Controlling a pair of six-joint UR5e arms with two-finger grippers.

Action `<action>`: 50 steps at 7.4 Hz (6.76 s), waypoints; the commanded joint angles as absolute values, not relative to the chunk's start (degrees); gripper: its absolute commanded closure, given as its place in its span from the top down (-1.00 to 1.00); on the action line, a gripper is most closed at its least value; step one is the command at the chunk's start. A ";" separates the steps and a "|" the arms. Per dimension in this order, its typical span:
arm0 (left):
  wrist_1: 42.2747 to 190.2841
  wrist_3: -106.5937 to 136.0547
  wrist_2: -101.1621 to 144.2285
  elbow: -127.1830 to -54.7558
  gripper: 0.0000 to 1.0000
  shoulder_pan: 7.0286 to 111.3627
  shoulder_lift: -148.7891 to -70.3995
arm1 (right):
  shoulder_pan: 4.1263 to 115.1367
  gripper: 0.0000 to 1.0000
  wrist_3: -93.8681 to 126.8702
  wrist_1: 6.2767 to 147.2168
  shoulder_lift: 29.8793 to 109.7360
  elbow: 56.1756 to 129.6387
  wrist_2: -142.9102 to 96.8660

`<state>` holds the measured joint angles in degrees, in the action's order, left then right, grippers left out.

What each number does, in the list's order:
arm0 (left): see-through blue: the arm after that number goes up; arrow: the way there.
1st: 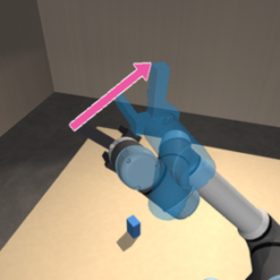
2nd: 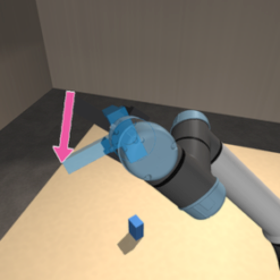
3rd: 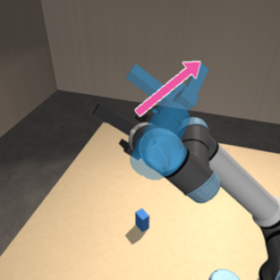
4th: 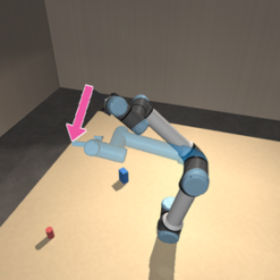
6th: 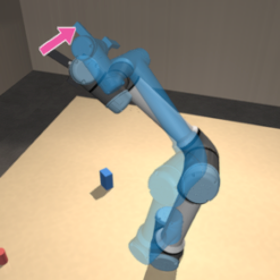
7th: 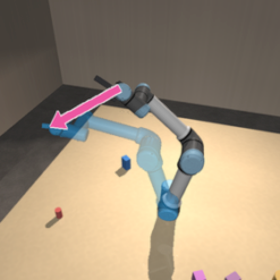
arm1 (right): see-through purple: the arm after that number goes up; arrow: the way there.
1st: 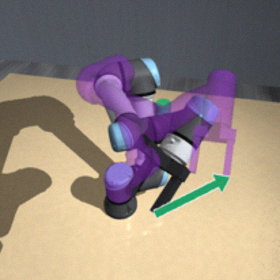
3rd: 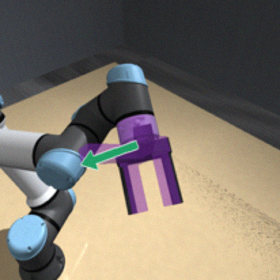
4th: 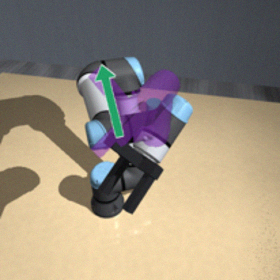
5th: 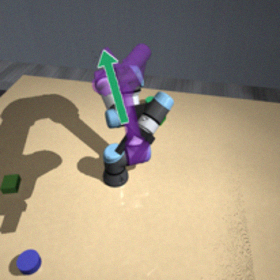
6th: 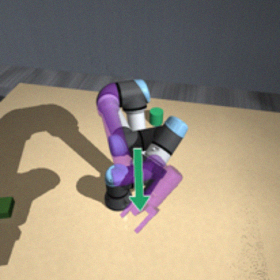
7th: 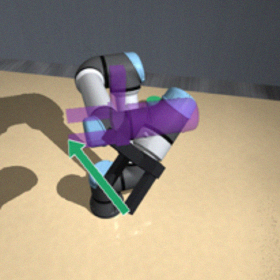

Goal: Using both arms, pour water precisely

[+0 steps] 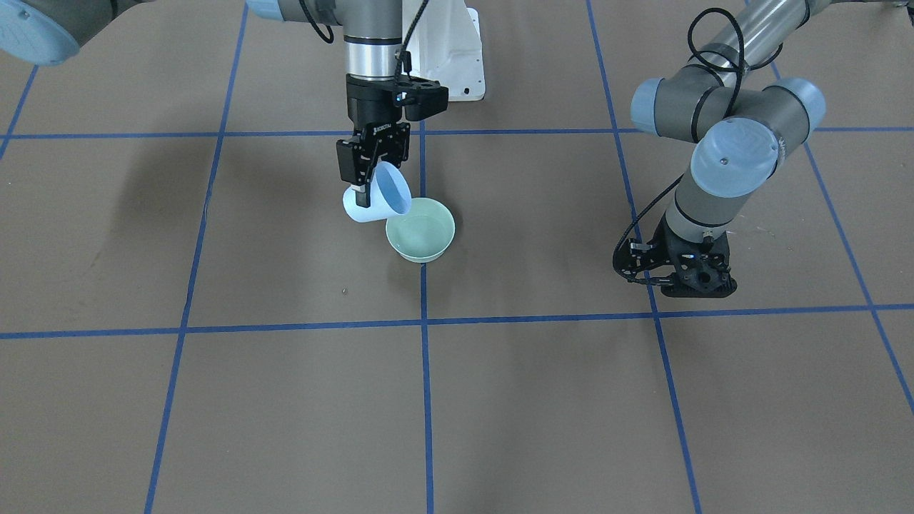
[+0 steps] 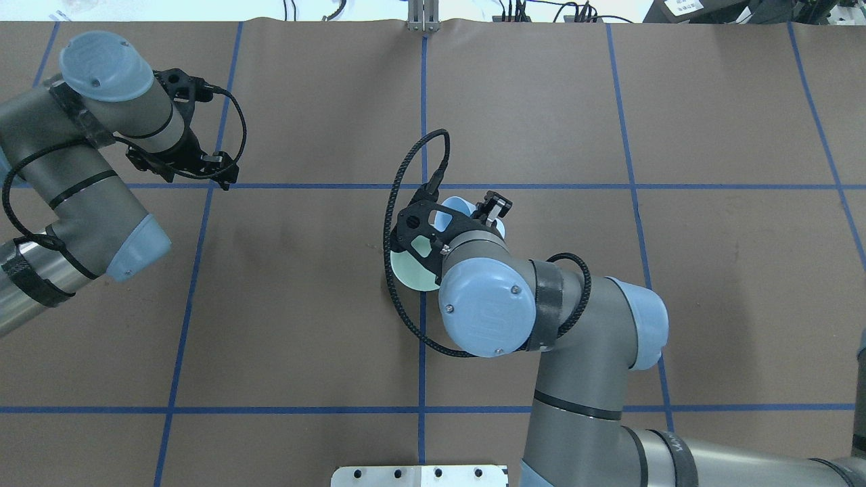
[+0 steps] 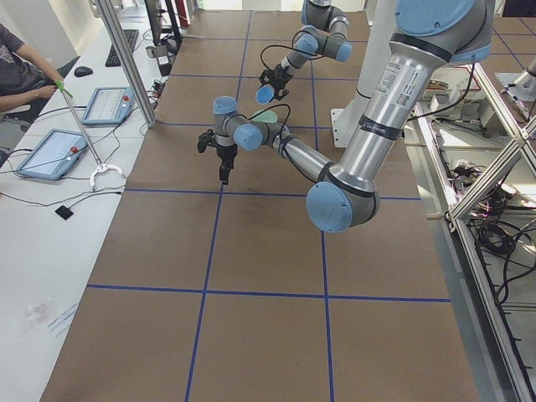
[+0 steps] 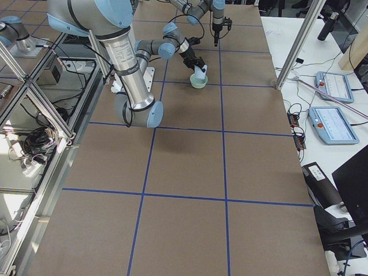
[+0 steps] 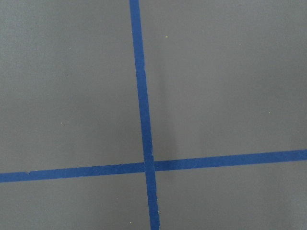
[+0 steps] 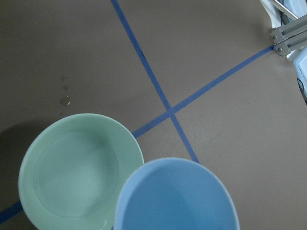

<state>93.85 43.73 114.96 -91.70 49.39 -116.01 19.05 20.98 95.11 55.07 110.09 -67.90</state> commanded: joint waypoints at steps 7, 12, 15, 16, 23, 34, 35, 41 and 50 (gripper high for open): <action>93.16 44.12 114.87 -92.81 0.98 49.39 -116.54 | 33.64 -0.05 31.46 53.13 83.73 109.79 -85.15; 92.99 44.21 114.43 -93.60 0.98 49.39 -116.54 | 44.81 -0.05 32.25 18.27 96.57 94.96 -100.35; 92.99 44.91 114.43 -93.95 0.98 49.39 -116.63 | 50.17 -0.05 32.61 5.49 99.05 87.83 -106.16; 92.99 44.91 114.43 -94.04 0.98 49.39 -116.63 | 50.45 -0.05 32.52 4.41 99.14 86.93 -106.52; 92.90 44.91 114.43 -94.39 0.98 49.39 -116.54 | 51.15 -0.05 32.17 -15.38 98.53 75.06 -105.73; 92.37 45.00 114.43 -94.83 0.98 49.39 -116.54 | 50.80 -0.03 30.15 -19.25 97.21 70.32 -105.91; 92.37 45.00 114.43 -94.83 0.98 49.39 -116.54 | 50.89 -0.02 30.23 -19.25 97.21 70.23 -106.00; 92.37 45.00 114.43 -94.92 0.98 49.39 -116.72 | 50.89 0.66 30.41 -19.34 97.38 68.47 -106.35; 90.35 45.17 114.43 -96.33 0.98 49.39 -116.72 | 53.86 0.99 31.11 -21.45 100.63 70.40 -112.13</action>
